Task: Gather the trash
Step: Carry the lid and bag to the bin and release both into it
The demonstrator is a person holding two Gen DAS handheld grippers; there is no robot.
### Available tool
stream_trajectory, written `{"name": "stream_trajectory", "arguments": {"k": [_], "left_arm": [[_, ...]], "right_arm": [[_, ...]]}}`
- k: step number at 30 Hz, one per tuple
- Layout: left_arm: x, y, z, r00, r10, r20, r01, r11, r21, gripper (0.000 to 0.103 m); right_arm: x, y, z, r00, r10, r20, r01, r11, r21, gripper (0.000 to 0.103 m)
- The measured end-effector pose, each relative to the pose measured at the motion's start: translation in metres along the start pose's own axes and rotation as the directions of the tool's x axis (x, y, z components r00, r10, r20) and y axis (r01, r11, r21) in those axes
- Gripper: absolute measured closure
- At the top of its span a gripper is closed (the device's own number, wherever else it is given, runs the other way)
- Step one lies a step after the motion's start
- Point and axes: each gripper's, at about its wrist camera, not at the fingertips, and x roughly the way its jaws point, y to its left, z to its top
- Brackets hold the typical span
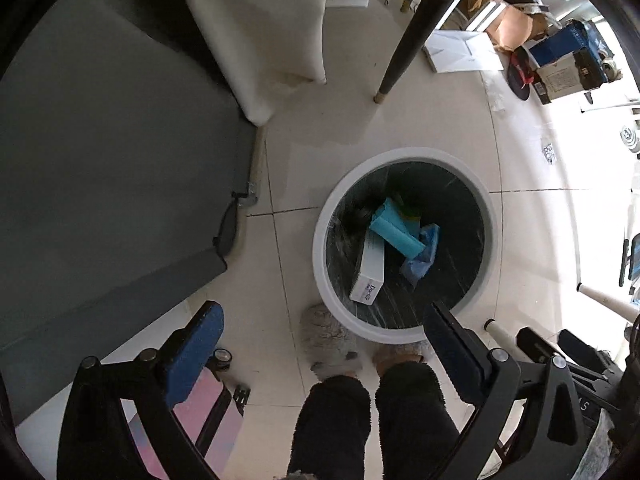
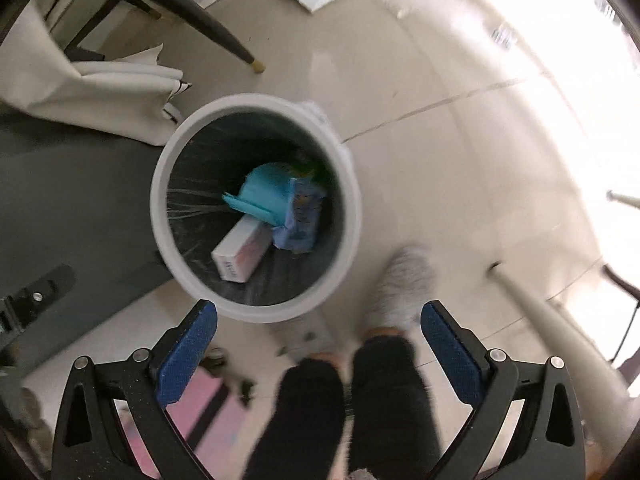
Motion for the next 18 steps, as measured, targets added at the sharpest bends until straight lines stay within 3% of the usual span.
{"name": "stream_trajectory", "arguments": {"k": [6, 18], "left_arm": [[-0.045, -0.002, -0.017, 0.998, 0.047, 0.042, -0.048, 0.999, 0.024, 0.001], [-0.168, 0.002, -0.067, 0.994, 0.016, 0.104, -0.021, 0.999, 0.043, 0.001]], "right_arm": [[-0.057, 0.005, -0.009, 0.994, -0.09, 0.067, 0.093, 0.995, -0.039, 0.0], [-0.192, 0.034, -0.058, 0.986, -0.078, 0.148, 0.095, 0.988, -0.118, 0.0]]}}
